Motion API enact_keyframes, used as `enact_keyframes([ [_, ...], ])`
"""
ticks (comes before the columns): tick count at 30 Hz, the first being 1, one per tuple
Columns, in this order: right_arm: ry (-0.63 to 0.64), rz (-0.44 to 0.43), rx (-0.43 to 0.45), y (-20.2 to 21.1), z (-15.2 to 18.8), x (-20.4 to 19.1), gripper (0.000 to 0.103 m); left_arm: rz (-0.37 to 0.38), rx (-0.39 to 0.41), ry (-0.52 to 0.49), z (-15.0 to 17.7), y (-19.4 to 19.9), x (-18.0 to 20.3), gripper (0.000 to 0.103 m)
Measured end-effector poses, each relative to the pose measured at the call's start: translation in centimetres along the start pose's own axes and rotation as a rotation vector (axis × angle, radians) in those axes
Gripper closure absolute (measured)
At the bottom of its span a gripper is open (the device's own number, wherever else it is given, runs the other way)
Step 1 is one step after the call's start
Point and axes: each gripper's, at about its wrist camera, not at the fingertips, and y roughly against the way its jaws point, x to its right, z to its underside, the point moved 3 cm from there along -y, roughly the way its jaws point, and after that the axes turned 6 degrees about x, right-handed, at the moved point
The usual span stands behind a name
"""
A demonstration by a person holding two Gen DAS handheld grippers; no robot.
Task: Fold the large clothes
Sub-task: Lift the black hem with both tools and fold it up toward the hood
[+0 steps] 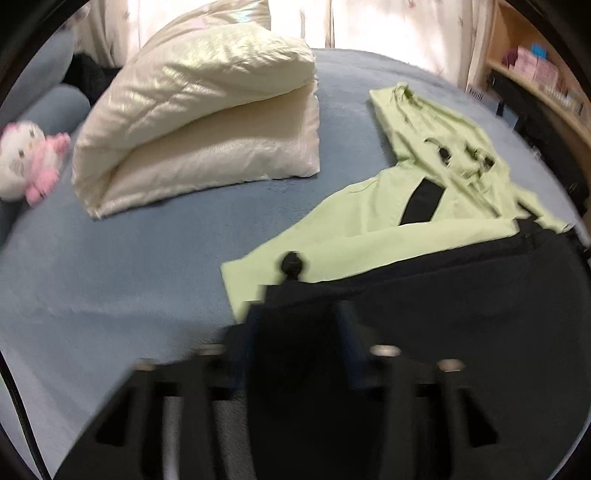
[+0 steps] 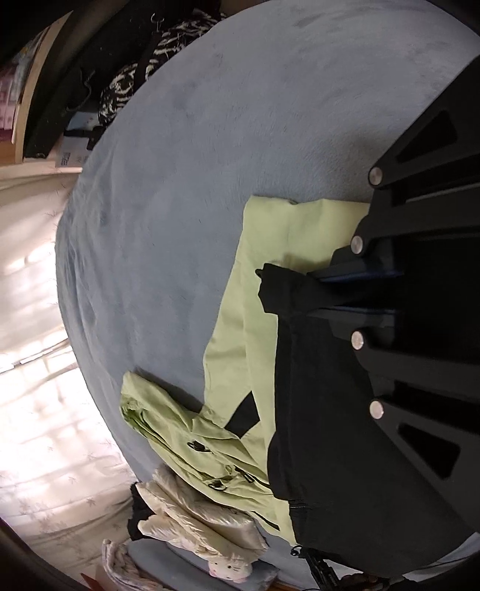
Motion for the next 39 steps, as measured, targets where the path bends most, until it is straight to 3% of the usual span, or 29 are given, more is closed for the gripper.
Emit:
enact_keyframes([
  [4,-0.031,0.019,0.052,1.3,-0.3,-0.2,0.094,-0.071,0.036,-0.043,-0.5,1.5,1.0,0.091],
  [11,-0.058,-0.002,0.211,6.2,-3.1,-1.2,0.095,-0.083,0.143,0.138,-4.3,7.0,-0.3,0.094],
  [14,-0.058,0.022,0.260,6.3,-5.5,-1.9,0.095,-0.138,0.197,0.152,-6.6,7.5,0.0,0.094],
  [17,-0.078,0.048,0.257,4.4,-7.0,-2.2,0.095,-0.210,0.197,0.135,-7.5,5.4,0.8,0.094],
  [20,-0.040,0.136,0.209,0.4,-7.4,-2.7,0.095,-0.245,0.178,0.143,-7.6,2.0,1.0,0.094],
  [24,-0.046,0.215,0.086,-4.8,-5.1,-1.8,0.095,-0.268,0.102,0.152,-6.0,-3.3,1.4,0.093],
  [27,-0.053,0.239,0.071,-6.6,-3.2,-1.2,0.091,-0.283,0.102,0.153,-4.8,-5.2,1.7,0.091],
  [30,-0.074,0.233,0.077,-6.6,-3.1,-0.7,0.088,-0.283,0.105,0.175,-4.7,-5.5,1.3,0.082],
  [33,-0.114,0.218,0.064,-5.8,-3.6,-0.1,0.077,-0.254,0.107,0.237,-4.7,-4.8,0.0,0.074],
  [36,-0.193,0.173,0.124,-3.2,-4.2,0.4,0.072,-0.265,0.162,0.293,-4.7,-2.3,-0.9,0.073],
  [39,-0.206,0.097,0.182,-0.6,-4.3,-1.4,0.071,-0.251,0.244,0.281,-4.3,1.3,0.0,0.073],
])
